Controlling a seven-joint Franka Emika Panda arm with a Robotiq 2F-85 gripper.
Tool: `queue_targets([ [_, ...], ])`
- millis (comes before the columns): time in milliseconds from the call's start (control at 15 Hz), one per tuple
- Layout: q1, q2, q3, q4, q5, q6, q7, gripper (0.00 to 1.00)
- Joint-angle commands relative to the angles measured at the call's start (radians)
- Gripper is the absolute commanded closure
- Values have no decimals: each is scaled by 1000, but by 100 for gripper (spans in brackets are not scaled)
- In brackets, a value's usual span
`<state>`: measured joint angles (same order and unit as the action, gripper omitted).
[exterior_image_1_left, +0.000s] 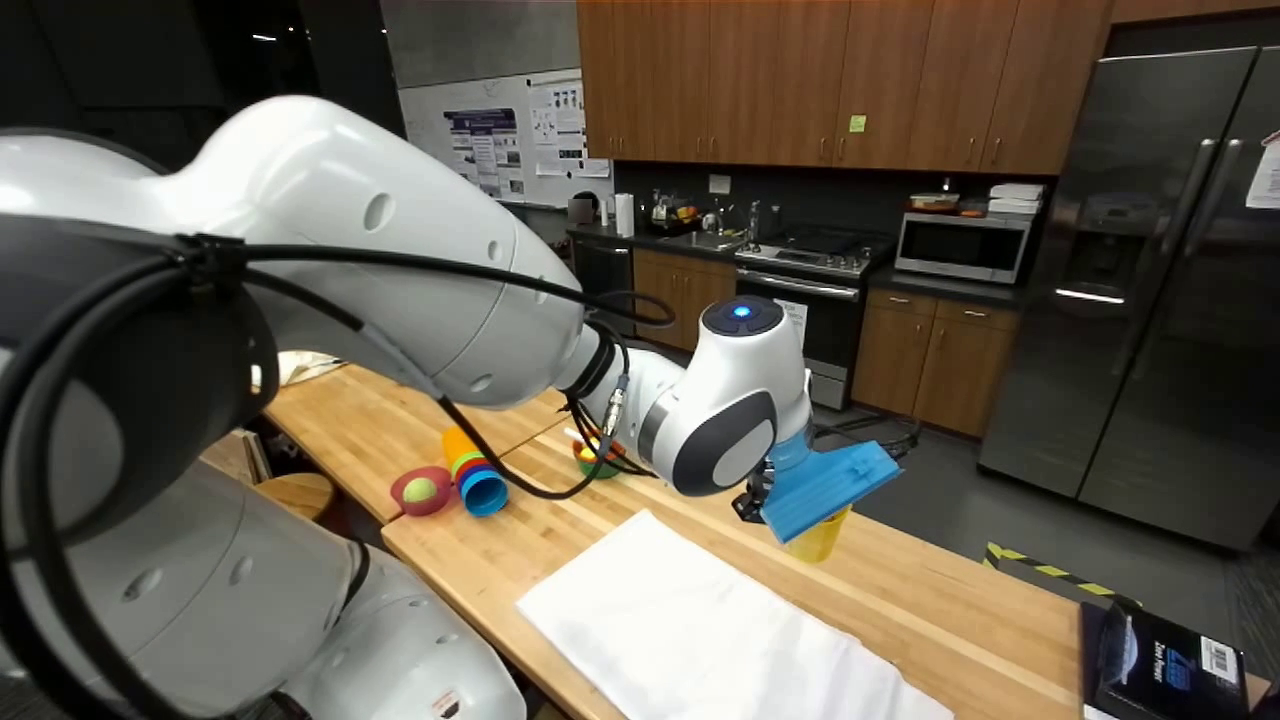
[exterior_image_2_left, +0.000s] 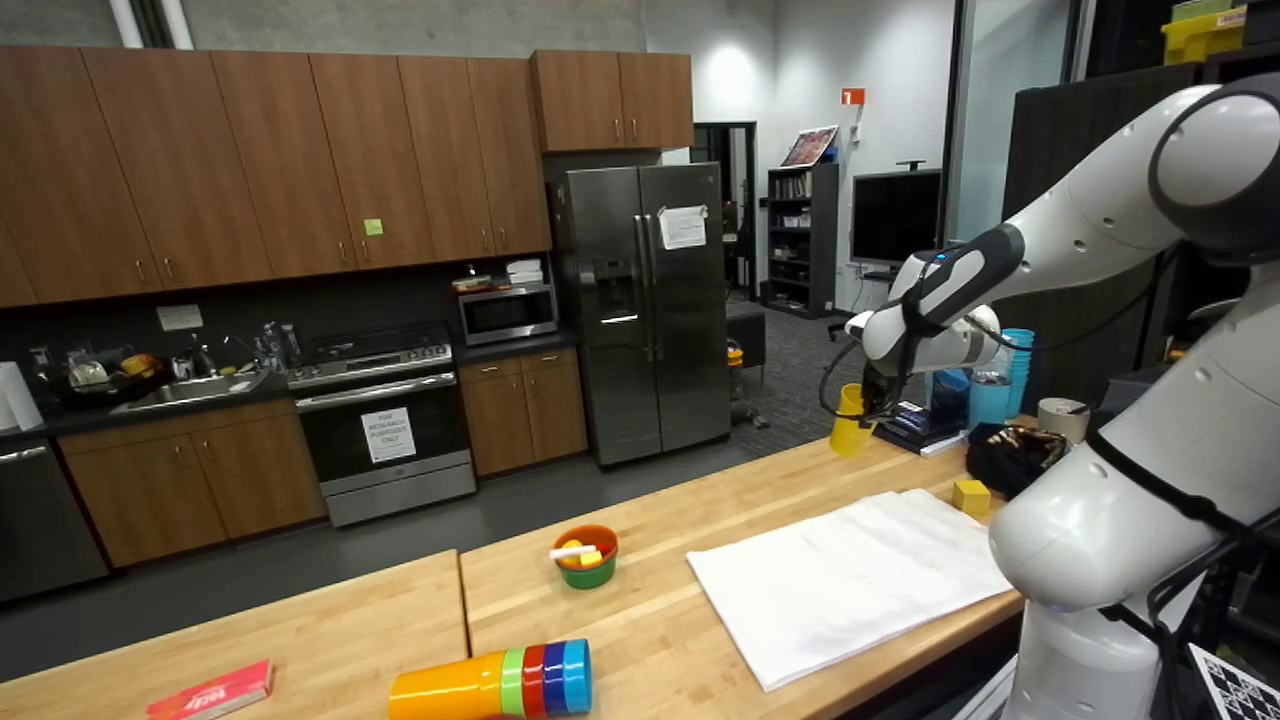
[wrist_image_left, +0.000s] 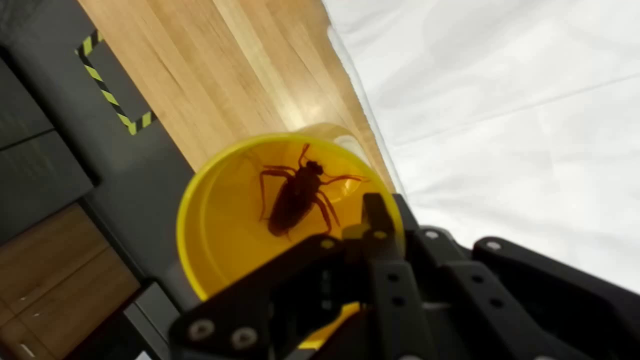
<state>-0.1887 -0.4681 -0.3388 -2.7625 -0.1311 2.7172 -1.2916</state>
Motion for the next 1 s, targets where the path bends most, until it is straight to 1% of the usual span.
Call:
queue_targets([
  [0, 80, -82, 10, -28, 11, -112, -49, 99],
  [133, 107, -88, 46, -15, -6, -175, -53, 99],
  [200, 113, -90, 70, -11, -18, -182, -42, 99],
  [333, 118, -94, 121, -10, -57, -163, -23, 99],
  [600, 153, -105, 183, -18, -94, -75, -13, 99],
  [800, 171, -79, 230, -13, -111, -57, 11, 99],
  [933, 180, -60, 256, -9, -112, -72, 45, 99],
])
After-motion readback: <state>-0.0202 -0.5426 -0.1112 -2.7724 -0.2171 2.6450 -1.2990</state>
